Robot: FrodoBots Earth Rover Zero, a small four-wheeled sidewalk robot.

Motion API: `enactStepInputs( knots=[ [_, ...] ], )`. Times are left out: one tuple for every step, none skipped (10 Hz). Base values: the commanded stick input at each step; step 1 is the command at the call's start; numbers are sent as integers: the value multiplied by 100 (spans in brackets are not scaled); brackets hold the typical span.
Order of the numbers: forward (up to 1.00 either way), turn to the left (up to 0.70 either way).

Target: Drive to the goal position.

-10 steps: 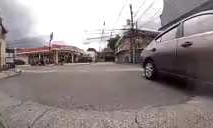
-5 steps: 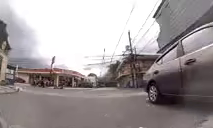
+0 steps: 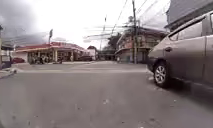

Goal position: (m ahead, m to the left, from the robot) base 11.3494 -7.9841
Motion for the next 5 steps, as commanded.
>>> enactStepInputs(
  knots=[
    [70, 0],
    [70, 0],
    [70, 0],
    [70, 0],
    [70, 0]
  ],
)
